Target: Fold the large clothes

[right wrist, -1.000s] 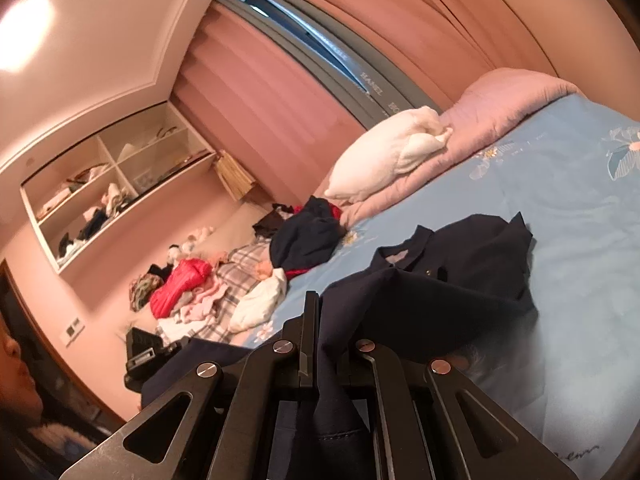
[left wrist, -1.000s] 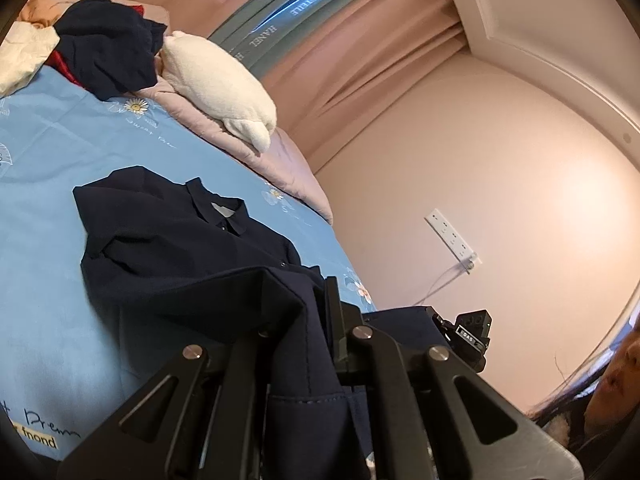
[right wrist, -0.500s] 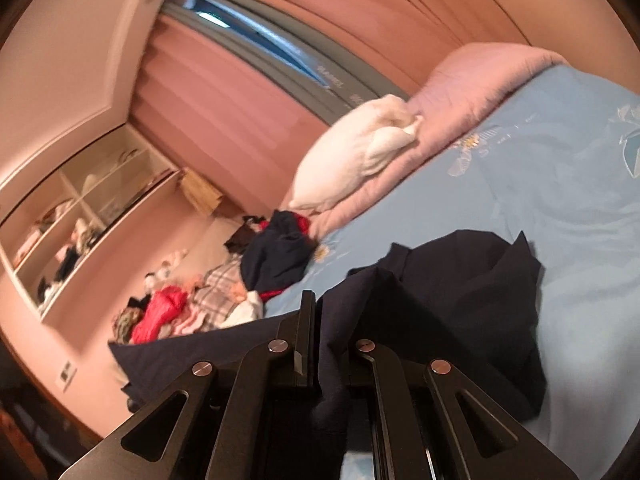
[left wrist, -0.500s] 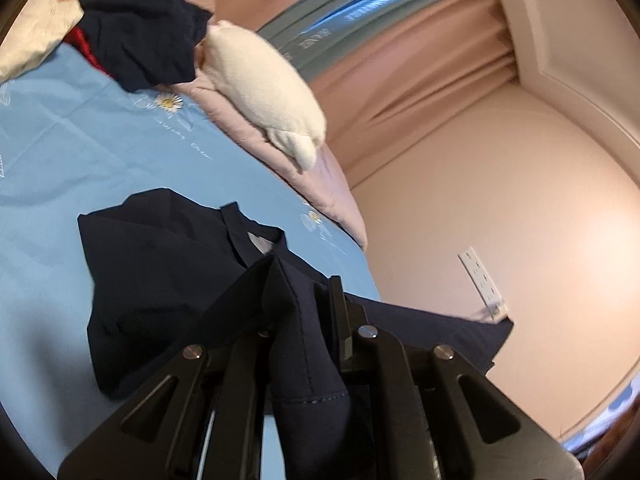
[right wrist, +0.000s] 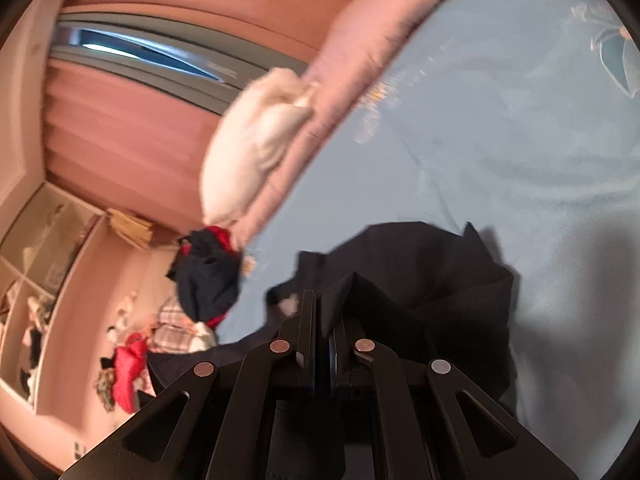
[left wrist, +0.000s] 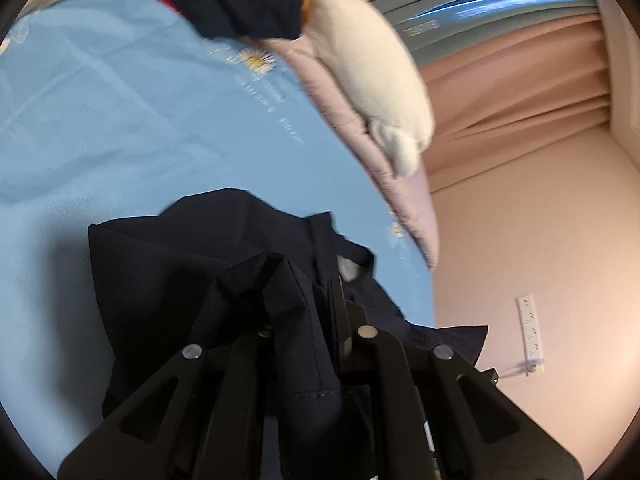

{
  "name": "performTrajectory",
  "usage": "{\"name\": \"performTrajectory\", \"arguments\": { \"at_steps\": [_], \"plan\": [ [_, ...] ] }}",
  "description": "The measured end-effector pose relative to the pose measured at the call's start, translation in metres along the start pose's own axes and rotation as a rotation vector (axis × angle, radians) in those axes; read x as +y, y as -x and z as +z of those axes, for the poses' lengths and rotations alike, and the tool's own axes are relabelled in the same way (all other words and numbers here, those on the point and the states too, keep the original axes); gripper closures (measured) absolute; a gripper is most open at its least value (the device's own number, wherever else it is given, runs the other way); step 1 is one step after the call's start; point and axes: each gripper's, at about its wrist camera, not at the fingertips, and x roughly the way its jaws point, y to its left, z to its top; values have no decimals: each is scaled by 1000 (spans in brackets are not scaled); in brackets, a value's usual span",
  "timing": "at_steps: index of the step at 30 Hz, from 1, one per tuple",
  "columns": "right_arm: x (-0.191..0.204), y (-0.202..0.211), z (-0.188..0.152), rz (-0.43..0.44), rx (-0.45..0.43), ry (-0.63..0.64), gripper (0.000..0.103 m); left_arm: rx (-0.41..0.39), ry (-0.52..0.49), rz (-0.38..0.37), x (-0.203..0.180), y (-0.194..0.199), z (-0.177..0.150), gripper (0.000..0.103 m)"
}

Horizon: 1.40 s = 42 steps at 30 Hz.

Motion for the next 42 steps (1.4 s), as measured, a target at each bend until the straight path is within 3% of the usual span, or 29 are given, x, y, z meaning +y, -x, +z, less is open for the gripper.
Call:
{"name": "performTrajectory", "arguments": {
  "at_steps": [7, 8, 9, 11, 13, 19, 22, 25, 28, 33, 36, 39, 42],
  "plan": [
    [-25, -29, 12, -82, 81, -154, 98, 62, 213, 41, 40, -38, 13, 91],
    [-30, -34, 15, -81, 98, -187, 92, 67, 249, 43, 44, -42, 15, 85],
    [-37, -37, 16, -71, 112, -238, 78, 69, 290, 42, 49, -46, 16, 80],
    [-49, -43, 20, -21, 116, -346, 57, 63, 367, 19, 57, -51, 20, 49],
    [-56, -42, 23, 6, 102, -412, 53, 22, 423, 8, 62, -51, 24, 35],
    [-58, -29, 38, 7, 4, -395, 49, -70, 358, 94, 53, -51, 48, 36],
    [-61, -18, 45, 22, -81, -398, 49, -123, 368, 88, 54, -46, 60, 36],
    [-54, -2, 45, -36, -125, -333, 48, -142, 272, 172, 42, -33, 67, 35],
    [-28, 7, 37, -119, -103, -147, 48, -125, 28, 303, 12, -23, 57, 35],
    [37, 5, -14, -339, 3, 312, 49, -37, -309, 416, -20, -21, 8, 35],
    [65, 3, -57, -399, 39, 537, 49, 29, -475, 442, -29, -27, -33, 35],
    [72, -7, -85, -449, 74, 658, 49, 71, -574, 458, -26, -38, -62, 35],
    [56, -22, -92, -523, 136, 665, 49, 97, -629, 502, -19, -57, -76, 35]
  ]
}}
